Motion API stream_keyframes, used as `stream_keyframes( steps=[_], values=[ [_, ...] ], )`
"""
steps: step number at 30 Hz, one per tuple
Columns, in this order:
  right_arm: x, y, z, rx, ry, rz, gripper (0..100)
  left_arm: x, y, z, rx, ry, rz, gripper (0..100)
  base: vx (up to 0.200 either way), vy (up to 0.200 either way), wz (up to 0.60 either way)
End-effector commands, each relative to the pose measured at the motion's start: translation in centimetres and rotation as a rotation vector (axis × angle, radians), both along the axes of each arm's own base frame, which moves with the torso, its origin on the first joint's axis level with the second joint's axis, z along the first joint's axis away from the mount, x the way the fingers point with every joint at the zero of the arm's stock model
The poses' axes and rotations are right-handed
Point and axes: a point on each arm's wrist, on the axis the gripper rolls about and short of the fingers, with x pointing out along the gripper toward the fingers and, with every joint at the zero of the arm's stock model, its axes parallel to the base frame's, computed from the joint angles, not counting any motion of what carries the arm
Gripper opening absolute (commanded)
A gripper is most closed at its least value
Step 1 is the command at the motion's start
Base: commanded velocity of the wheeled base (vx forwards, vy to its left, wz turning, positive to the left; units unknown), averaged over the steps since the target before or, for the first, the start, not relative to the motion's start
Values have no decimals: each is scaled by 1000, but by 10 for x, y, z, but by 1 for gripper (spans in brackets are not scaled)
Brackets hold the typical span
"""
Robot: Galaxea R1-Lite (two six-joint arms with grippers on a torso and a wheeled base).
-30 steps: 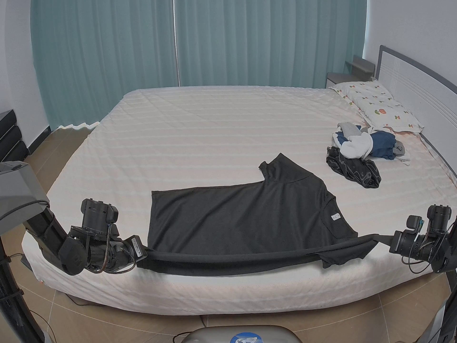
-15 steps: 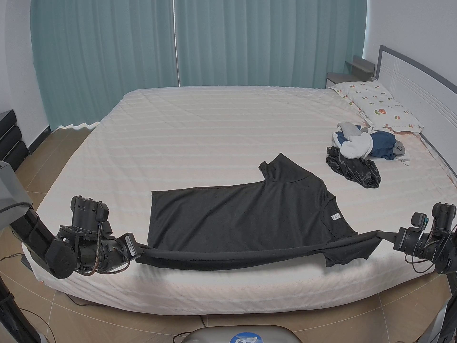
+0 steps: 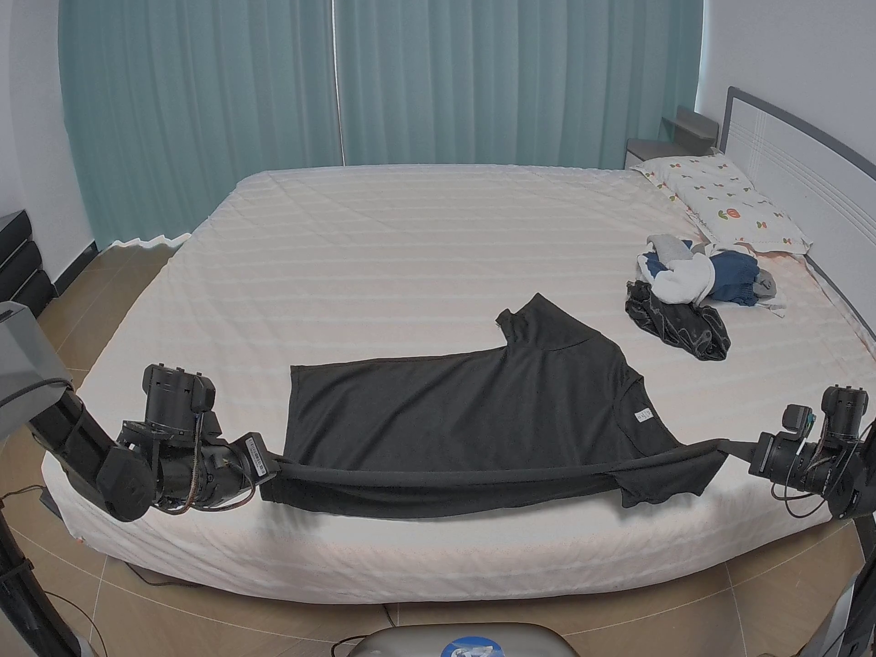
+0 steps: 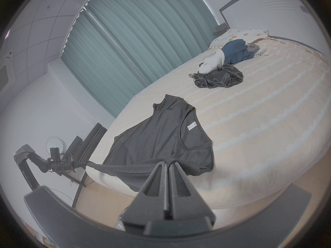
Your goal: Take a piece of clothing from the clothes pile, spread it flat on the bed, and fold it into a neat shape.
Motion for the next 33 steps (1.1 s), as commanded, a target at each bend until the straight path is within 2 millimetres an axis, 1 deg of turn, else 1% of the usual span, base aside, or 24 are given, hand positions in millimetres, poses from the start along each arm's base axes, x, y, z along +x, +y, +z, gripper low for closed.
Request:
stream_keyframes(
  steps=[1, 4, 6, 7, 8, 9, 11, 14, 15, 18, 25, 33],
  values=[
    [13, -2, -10, 3, 16, 6, 0, 14, -1, -11, 4, 19, 7, 0, 0, 0, 0],
    [29, 2, -16, -13, 11, 13, 0, 27, -2, -18, -7, 25, 25, 0, 0, 0, 0],
    [36, 4, -19, -23, 14, 13, 0, 32, -3, -19, -20, 28, 38, 0, 0, 0, 0],
    [36, 4, -19, -23, 14, 13, 0, 32, -3, -19, -20, 28, 38, 0, 0, 0, 0],
    [45, 8, -22, -32, 13, 19, 0, 38, -4, -23, -23, 33, 42, 0, 0, 0, 0],
    [49, 10, -23, -35, 13, 23, 0, 41, -5, -26, -23, 36, 42, 0, 0, 0, 0],
    [52, 11, -24, -38, 16, 25, 0, 43, -5, -29, -22, 40, 42, 0, 0, 0, 0],
    [65, 17, -28, -48, 30, 29, 0, 52, -4, -36, -14, 47, 55, 0, 0, 0, 0],
    [65, 17, -28, -48, 30, 29, 0, 52, -4, -36, -14, 47, 55, 0, 0, 0, 0],
    [76, 20, -32, -61, 34, 25, 0, 62, -4, -47, 13, 50, 88, 0, 0, 0, 0],
    [89, 17, -40, -73, 36, -11, 0, 78, -3, -55, 14, 42, 98, 0, 0, 0, 0],
    [94, 22, -49, -25, 63, -16, 0, 90, -7, -64, 14, 41, 96, 0, 0, 0, 0]
  ],
)
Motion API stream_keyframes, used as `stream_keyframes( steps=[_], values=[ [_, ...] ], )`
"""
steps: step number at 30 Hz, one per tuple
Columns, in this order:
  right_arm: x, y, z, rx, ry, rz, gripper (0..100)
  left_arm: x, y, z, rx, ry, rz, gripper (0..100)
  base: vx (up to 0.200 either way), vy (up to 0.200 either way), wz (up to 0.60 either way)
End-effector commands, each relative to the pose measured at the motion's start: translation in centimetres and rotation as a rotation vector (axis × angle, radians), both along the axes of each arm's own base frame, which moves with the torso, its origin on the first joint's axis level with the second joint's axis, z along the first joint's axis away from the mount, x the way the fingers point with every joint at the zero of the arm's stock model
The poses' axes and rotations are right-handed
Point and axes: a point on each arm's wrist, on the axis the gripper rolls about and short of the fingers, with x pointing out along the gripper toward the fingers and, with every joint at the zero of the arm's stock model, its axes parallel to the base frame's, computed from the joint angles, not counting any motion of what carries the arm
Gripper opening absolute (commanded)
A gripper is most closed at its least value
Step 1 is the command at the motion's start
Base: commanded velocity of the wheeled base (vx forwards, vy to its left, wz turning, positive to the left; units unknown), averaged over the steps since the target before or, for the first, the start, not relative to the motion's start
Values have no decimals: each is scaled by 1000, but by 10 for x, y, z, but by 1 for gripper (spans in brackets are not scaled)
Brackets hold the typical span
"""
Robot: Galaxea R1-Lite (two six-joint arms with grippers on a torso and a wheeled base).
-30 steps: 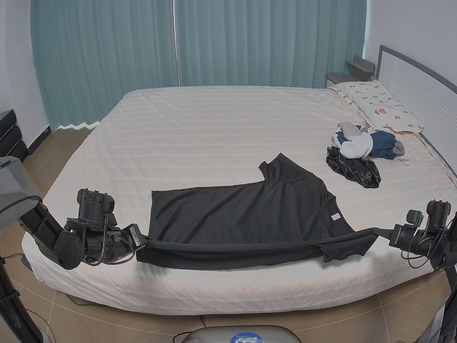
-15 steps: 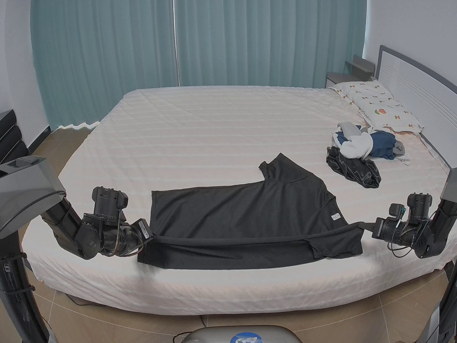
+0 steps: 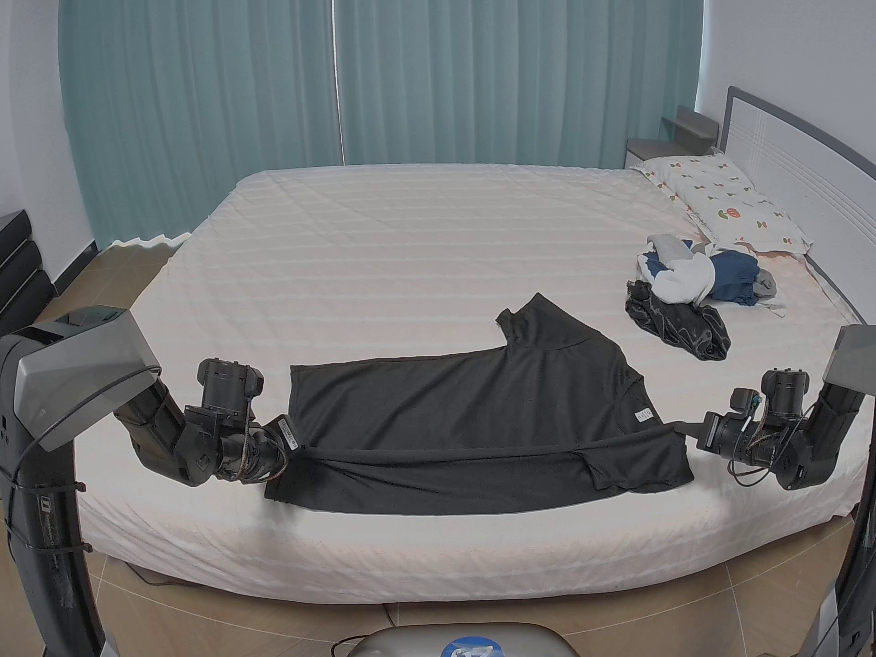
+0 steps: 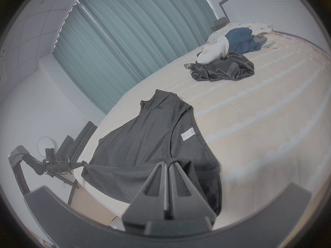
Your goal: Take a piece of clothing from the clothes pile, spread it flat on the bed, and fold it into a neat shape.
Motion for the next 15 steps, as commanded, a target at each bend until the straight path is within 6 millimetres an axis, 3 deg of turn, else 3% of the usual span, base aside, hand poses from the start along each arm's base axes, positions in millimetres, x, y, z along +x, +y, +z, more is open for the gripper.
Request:
stream_keyframes(
  steps=[1, 10, 11, 12, 13, 15],
  values=[
    [3, 4, -10, 18, 24, 6, 0, 6, -2, -11, 1, 14, -1, 0, 0, 0, 0],
    [13, 5, -14, 71, 33, -24, 0, 13, -2, -15, -9, 9, 12, 0, 0, 0, 0],
    [13, 4, -15, 72, 37, -26, 0, 14, -2, -15, -14, 7, 19, 100, 0, 0, 0],
    [13, 4, -16, 72, 38, -26, 0, 14, -2, -15, -16, 8, 21, 100, 0, 0, 0],
    [13, 4, -17, 74, 42, -29, 100, 16, -2, -14, -25, 4, 32, 100, 0, 0, 0],
    [13, 3, -18, 76, 41, -31, 100, 19, -2, -10, -53, -9, 62, 100, 0, 0, 0]
  ],
)
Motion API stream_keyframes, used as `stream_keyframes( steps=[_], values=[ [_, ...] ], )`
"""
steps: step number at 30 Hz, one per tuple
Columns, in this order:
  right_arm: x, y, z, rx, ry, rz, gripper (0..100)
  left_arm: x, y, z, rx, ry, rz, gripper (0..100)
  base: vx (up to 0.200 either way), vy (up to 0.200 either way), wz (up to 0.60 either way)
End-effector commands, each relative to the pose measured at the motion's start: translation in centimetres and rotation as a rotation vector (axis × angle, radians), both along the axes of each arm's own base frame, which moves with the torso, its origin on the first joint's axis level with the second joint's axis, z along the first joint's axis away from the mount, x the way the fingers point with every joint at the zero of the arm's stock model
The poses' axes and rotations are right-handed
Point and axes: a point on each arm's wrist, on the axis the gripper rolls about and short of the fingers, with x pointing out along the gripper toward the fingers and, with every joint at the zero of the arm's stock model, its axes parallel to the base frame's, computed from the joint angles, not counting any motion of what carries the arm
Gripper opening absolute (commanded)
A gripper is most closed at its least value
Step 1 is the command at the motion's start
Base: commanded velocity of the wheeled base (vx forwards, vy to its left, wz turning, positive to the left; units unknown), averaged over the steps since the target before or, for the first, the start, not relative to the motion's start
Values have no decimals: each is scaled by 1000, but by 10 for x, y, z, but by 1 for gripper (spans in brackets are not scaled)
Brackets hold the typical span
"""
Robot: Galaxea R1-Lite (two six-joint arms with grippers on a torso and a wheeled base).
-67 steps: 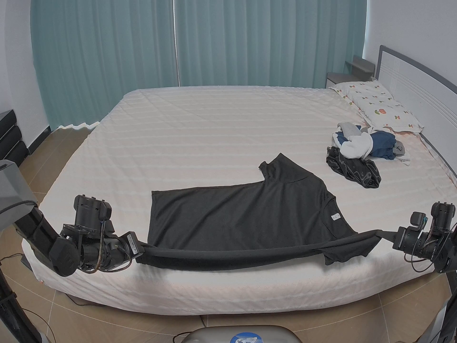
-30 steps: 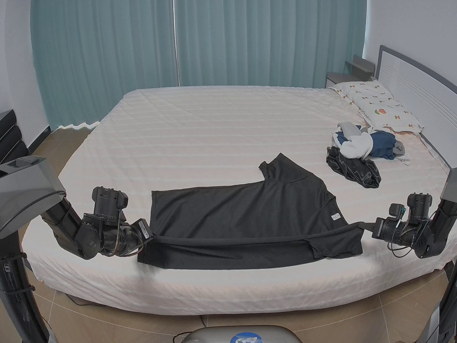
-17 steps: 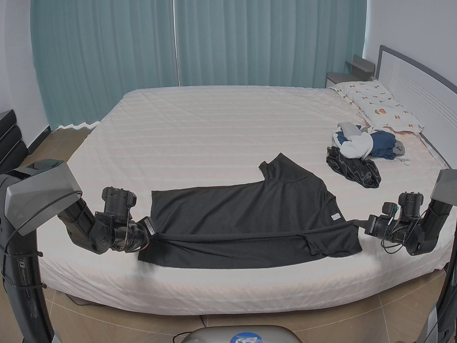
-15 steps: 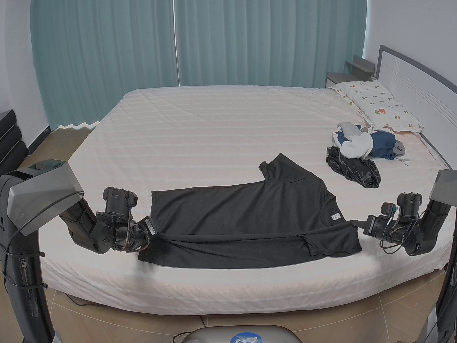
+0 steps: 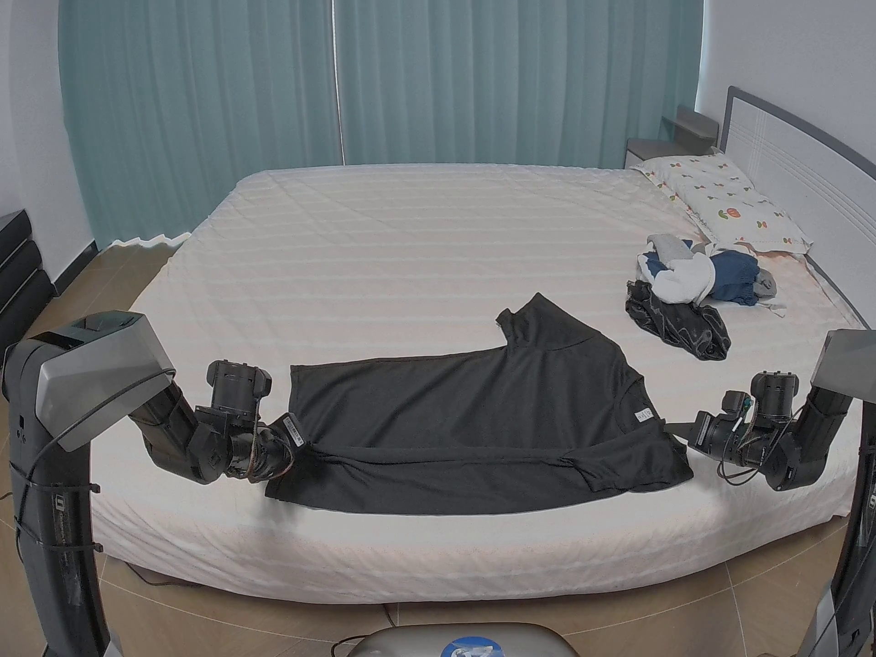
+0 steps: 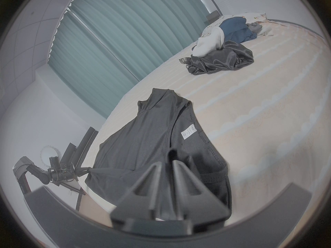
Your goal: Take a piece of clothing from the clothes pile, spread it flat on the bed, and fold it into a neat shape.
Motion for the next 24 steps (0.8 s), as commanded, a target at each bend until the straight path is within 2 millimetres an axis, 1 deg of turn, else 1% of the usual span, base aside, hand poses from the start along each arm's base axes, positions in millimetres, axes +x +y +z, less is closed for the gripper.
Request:
stream_keyframes(
  steps=[1, 3, 7, 10, 11, 13, 14, 15, 17, 18, 20, 21, 24],
  values=[
    [1, -2, -4, 7, 4, -9, 100, 6, 0, 4, -39, -20, 40, 100, 0, 0, 0],
    [0, -3, 0, 24, -4, -34, 100, 8, 3, 6, -66, -21, 73, 100, 0, 0, 0],
    [0, -8, 12, 84, -48, -149, 100, 7, 17, 15, -85, -31, 123, 100, 0, 0, 0],
    [-1, -10, 15, 94, -50, -182, 100, 6, 23, 18, -87, -33, 137, 100, 0, 0, 0],
    [-9, -12, 19, 115, -34, -222, 100, -1, 33, 24, -91, -30, 156, 100, 0, 0, 0],
    [-14, -13, 20, 126, -22, -231, 100, -6, 35, 24, -92, -20, 160, 100, 0, 0, 0],
    [-24, -12, 24, 147, -1, -244, 100, -14, 40, 27, -95, -13, 166, 100, 0, 0, 0],
    [-30, -11, 26, 164, 13, -253, 100, -19, 41, 28, -99, -7, 167, 100, 0, 0, 0],
    [-30, -11, 26, 164, 13, -253, 100, -19, 41, 28, -99, -7, 167, 100, 0, 0, 0],
    [-47, -7, 33, 254, 67, -299, 100, -27, 41, 32, -127, 3, 157, 100, 0, 0, 0],
    [-54, -6, 36, 302, 92, -325, 100, -31, 41, 33, -149, 12, 150, 100, 0, 0, 0],
    [-59, -5, 37, 353, 119, -353, 100, -33, 40, 34, -180, 19, 133, 100, 0, 0, 0],
    [-65, -5, 34, 432, 165, -396, 100, -34, 39, 34, -211, 33, 115, 100, 200, 0, 0]
  ],
)
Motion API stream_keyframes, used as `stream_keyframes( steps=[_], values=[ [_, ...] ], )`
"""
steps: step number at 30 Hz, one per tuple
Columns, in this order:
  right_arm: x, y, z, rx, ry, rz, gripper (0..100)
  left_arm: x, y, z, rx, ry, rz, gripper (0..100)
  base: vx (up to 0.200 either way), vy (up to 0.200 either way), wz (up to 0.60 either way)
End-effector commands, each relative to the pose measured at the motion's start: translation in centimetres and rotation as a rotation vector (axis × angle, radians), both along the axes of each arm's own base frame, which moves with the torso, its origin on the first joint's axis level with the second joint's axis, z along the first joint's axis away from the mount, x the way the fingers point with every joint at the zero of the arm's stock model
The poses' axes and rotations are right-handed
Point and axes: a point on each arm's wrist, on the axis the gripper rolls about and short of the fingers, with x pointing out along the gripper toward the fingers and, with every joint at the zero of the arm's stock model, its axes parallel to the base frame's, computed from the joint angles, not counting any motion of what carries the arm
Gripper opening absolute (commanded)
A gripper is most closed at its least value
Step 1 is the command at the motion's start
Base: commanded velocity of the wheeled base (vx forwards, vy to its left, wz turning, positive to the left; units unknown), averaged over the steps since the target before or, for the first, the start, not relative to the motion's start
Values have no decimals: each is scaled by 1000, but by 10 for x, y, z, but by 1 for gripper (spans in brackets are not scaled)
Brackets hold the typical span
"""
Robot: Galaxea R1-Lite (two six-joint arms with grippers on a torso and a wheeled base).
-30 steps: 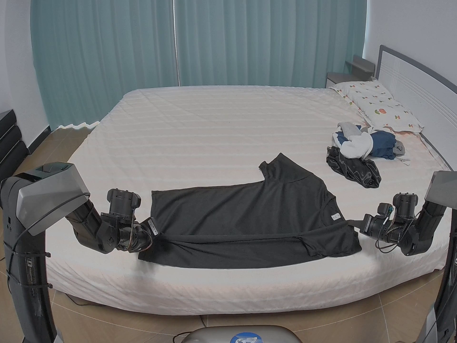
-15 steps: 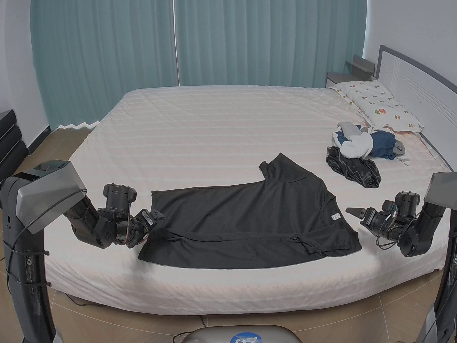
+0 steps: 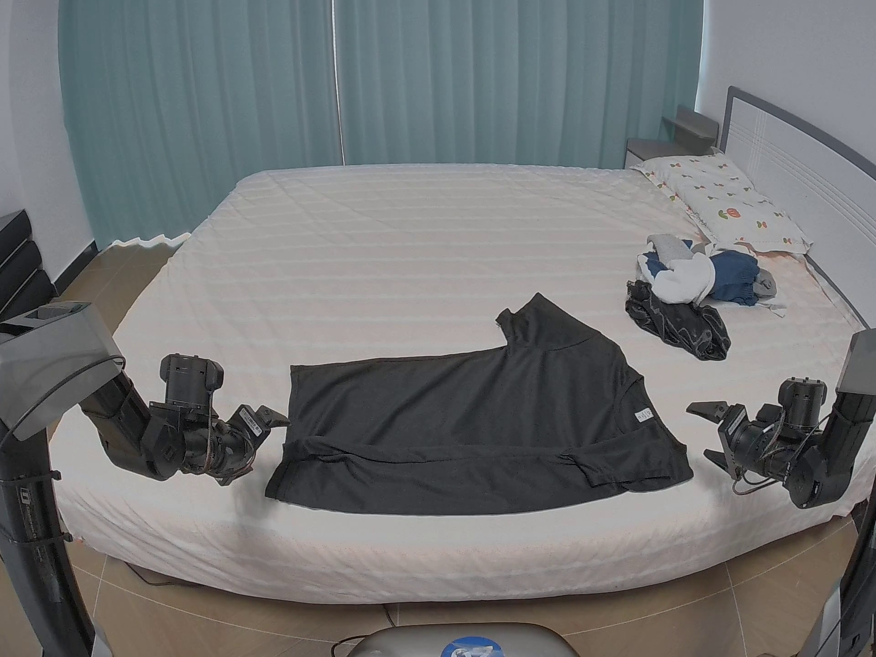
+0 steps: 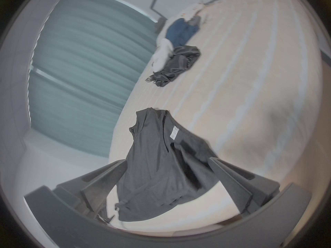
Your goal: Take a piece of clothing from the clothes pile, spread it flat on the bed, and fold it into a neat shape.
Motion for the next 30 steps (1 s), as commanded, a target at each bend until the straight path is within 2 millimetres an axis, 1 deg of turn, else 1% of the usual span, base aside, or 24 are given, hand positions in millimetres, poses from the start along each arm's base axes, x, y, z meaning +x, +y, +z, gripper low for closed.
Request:
stream_keyframes(
  steps=[1, 3, 5, 10, 12, 18, 29, 30],
  values=[
    [-20, 3, 11, 91, 28, -49, 100, -10, 0, 10, -57, 0, -20, 100, 200, 0, 0],
    [-20, 3, 2, 126, 54, -60, 100, -10, -2, 7, -64, 11, -18, 100, 200, 0, 0],
    [-18, 5, -6, 123, 56, -58, 100, -11, -4, 6, -65, 17, -23, 100, 0, 0, 0],
    [-23, 6, -8, 126, 35, -49, 100, -13, -6, 5, -64, 23, -29, 100, 0, 0, 0],
    [-25, 7, -14, 125, 43, -47, 100, -13, -6, 5, -65, 23, -28, 100, 0, 0, 0],
    [-30, 8, -17, 123, 25, -45, 100, -14, -6, 4, -64, 27, -30, 100, 0, 0, 0],
    [-32, 8, -19, 120, 18, -44, 100, -14, -9, 5, -63, 24, -41, 100, 0, -200, 0],
    [-32, 8, -19, 120, 18, -44, 100, -15, -12, 6, -61, 23, -44, 100, 0, -200, 0]
  ],
)
